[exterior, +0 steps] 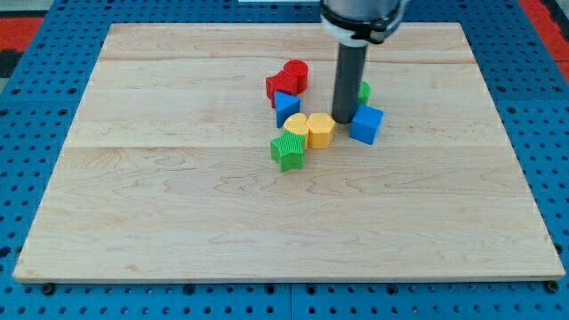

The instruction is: Push green circle towards center right

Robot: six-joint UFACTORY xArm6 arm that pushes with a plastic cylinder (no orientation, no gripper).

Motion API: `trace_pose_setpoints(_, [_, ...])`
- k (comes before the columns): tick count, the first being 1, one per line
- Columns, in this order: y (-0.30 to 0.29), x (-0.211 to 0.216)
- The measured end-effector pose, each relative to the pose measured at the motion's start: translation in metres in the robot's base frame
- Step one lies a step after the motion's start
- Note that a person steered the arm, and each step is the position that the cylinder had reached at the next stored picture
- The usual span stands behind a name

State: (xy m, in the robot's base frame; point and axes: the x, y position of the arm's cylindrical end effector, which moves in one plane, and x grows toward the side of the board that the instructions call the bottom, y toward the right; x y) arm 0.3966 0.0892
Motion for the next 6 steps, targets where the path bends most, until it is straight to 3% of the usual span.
trace_pose_setpoints(1, [0.037,0.005])
trace_pose_setpoints(3, [-0.046,-0.002])
trace_pose_setpoints(4, [-0.052,-0.028])
trace_pose_setpoints(6, [0.011,-0.041])
